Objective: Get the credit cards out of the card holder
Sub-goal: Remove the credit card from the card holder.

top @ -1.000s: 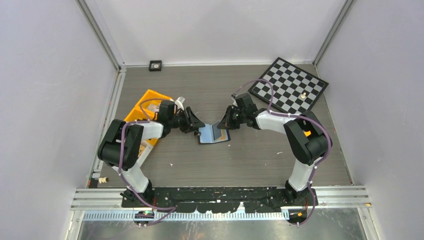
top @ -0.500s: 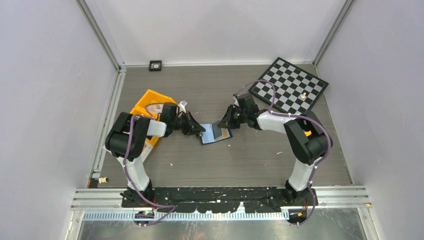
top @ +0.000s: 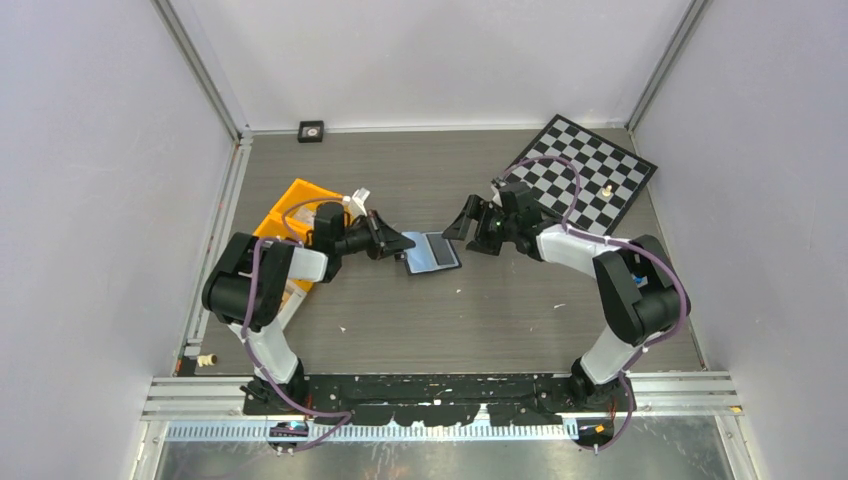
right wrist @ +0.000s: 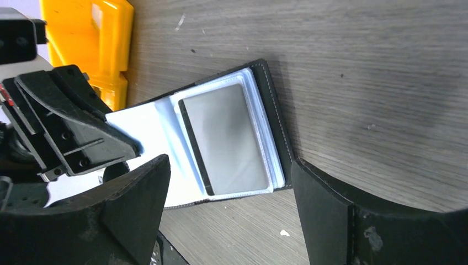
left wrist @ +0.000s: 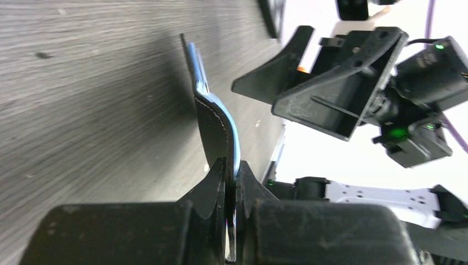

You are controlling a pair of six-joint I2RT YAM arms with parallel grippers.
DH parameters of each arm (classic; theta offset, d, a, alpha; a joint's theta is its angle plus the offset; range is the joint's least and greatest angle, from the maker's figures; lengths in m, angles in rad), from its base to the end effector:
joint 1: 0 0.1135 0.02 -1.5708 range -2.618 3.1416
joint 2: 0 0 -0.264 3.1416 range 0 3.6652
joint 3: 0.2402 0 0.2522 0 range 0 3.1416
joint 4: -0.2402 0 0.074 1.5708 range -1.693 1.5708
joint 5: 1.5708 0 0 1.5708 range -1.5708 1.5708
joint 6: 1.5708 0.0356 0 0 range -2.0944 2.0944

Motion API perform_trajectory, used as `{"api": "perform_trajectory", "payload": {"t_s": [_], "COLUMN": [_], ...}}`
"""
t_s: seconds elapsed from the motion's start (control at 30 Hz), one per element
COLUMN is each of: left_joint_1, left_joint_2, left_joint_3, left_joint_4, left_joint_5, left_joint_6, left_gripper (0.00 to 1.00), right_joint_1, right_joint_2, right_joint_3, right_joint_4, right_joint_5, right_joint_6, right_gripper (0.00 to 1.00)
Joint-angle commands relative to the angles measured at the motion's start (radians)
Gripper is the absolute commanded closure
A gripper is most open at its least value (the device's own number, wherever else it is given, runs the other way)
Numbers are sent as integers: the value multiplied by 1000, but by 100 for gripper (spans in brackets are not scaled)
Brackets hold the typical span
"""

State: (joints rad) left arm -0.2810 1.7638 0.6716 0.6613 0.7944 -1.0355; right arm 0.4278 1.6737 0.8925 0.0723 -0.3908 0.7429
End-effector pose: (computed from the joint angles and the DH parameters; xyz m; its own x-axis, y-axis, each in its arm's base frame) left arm 0.3068 -0.1150 0.1415 -0.9075 -0.3653 -0.2072 0.0716 0.3513 -0.9335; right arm 0.3078 0.1552 0.1766 -0.8737 0.2890 -0.3913 -0.0756 0.7139 0.6961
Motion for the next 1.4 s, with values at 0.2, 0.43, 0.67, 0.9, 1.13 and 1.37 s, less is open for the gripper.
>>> {"api": "perform_trajectory", "payload": {"t_s": [0.2, 0.43, 0.67, 0.9, 1.13, 1.37], "left_joint_1": [38, 42, 42, 42, 43, 45], "left_joint_2": [-39, -24, -15, -4, 17, 21], "left_joint_3": [-68, -75, -70, -71, -70, -66], "left_joint_4": [630, 770, 770, 770, 770, 729], "left_joint_5": [119, 124, 130, 128, 126, 126], "left_joint_6": [-354, -429, -430, -420, -414, -389], "left_gripper": [100, 100, 100, 100, 100, 100], "right_joint_1": [-24, -55, -59, -89, -105, -102], "right_joint_2": [-90, -100, -99, -80, -60, -75], "right_joint_3": [-48, -128, -173, -211, -216, -199], "right_joint_4": [161, 420, 652, 822, 896, 820], "right_joint_5": [-98, -212, -300, -327, -355, -360], "right_joint_6": [44, 178, 315, 423, 470, 419], "right_gripper": [14, 12, 20, 46, 65, 72]}}
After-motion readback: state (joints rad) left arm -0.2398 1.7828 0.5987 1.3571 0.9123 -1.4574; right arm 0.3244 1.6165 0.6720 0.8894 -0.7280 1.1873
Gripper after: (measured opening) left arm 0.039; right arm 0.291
